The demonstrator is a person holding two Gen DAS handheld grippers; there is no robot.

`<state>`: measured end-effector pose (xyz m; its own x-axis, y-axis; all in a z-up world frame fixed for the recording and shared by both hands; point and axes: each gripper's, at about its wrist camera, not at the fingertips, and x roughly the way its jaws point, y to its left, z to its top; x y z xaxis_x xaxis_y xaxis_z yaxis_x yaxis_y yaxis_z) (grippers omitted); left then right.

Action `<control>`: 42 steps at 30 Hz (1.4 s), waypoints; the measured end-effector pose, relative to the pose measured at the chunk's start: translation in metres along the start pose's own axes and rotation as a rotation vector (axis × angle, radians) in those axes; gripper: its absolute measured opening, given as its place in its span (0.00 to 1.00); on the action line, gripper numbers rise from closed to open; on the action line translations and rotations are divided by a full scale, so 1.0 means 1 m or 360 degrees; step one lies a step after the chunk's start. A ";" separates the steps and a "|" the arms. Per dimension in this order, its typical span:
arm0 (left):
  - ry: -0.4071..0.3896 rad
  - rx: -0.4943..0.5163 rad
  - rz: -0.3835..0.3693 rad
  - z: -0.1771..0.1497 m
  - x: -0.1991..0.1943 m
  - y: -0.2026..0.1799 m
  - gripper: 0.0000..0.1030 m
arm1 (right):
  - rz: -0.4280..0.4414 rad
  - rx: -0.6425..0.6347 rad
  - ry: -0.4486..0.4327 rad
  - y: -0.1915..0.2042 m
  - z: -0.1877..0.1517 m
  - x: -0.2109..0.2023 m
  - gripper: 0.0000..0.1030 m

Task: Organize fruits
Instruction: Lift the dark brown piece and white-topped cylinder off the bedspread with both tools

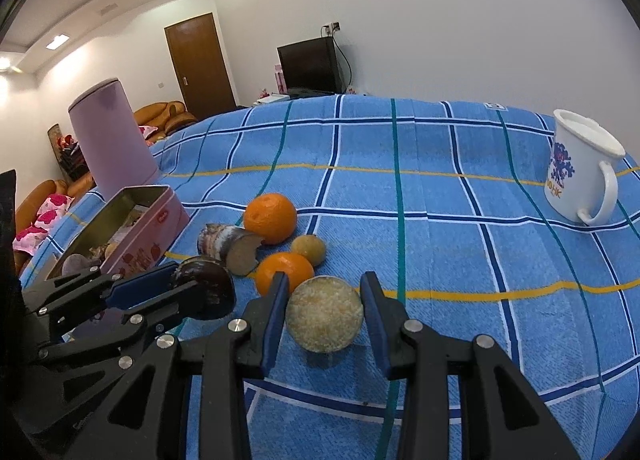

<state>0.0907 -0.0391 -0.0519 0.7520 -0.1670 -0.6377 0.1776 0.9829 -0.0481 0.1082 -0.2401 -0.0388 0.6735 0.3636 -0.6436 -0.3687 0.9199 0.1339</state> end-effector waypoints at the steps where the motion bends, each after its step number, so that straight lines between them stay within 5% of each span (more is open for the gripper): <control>1: -0.0006 -0.0003 0.0000 0.000 -0.001 0.000 0.24 | 0.0003 -0.0002 -0.0006 0.001 0.000 -0.001 0.38; 42: -0.0241 0.0002 0.0084 -0.002 -0.028 -0.002 0.21 | 0.0022 -0.0106 -0.0263 0.015 -0.007 -0.032 0.37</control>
<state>0.0679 -0.0361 -0.0358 0.8473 -0.1249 -0.5163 0.1358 0.9906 -0.0167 0.0767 -0.2385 -0.0213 0.7621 0.4003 -0.5089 -0.4165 0.9049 0.0879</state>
